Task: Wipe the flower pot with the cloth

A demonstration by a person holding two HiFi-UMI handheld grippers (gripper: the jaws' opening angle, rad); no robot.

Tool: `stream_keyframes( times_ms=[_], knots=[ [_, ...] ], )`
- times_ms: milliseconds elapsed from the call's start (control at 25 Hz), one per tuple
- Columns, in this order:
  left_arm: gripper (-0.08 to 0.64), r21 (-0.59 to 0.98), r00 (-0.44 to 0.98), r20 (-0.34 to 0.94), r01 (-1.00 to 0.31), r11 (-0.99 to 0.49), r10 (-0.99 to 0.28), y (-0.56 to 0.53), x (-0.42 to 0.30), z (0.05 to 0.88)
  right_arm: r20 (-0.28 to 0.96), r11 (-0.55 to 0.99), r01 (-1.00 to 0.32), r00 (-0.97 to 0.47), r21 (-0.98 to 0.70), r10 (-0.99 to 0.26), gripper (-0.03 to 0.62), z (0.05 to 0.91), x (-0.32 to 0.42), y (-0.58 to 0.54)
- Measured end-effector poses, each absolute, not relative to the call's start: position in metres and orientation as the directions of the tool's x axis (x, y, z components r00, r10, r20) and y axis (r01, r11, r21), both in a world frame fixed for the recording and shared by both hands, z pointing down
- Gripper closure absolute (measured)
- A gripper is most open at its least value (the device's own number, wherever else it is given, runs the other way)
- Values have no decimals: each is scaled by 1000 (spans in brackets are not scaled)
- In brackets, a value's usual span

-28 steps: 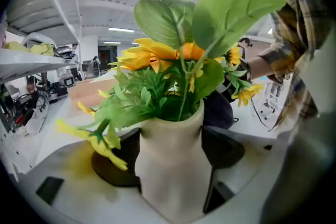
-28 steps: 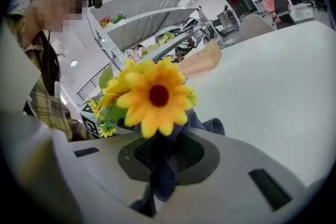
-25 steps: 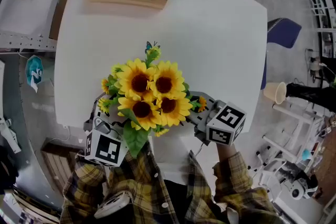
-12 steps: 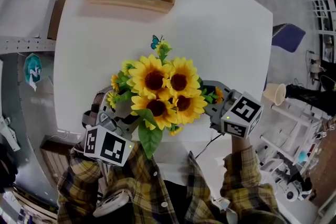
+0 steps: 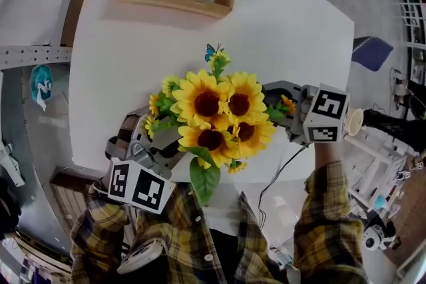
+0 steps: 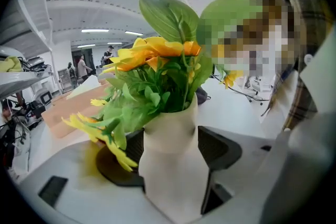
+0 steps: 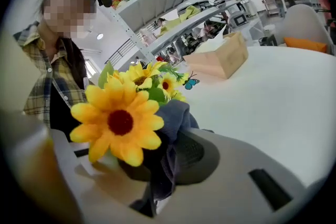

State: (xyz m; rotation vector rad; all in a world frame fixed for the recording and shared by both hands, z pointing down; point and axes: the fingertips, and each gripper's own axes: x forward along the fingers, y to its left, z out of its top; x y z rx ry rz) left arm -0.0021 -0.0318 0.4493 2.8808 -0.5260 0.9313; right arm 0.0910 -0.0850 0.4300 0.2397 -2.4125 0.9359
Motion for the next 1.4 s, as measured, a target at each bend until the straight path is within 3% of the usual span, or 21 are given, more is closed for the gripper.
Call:
stream_keyframes(
  times_ms=[600, 1080, 1240, 1400],
  knots=[
    [227, -40, 768, 569, -331, -943, -294, -36, -1, 443, 579, 791, -210, -788, -574, 212, 565, 430, 74, -132],
    [225, -40, 767, 578, -312, -949, -277, -37, -2, 444, 596, 785, 8, -646, -620, 477, 565, 443, 22, -133],
    [225, -42, 755, 591, -324, -945, -285, -40, -8, 449, 593, 773, -29, -660, -634, 462, 565, 447, 31, -128],
    [227, -48, 735, 594, -373, -927, -326, -44, -12, 449, 583, 769, -128, -732, -626, 353, 565, 443, 60, -115]
  ],
)
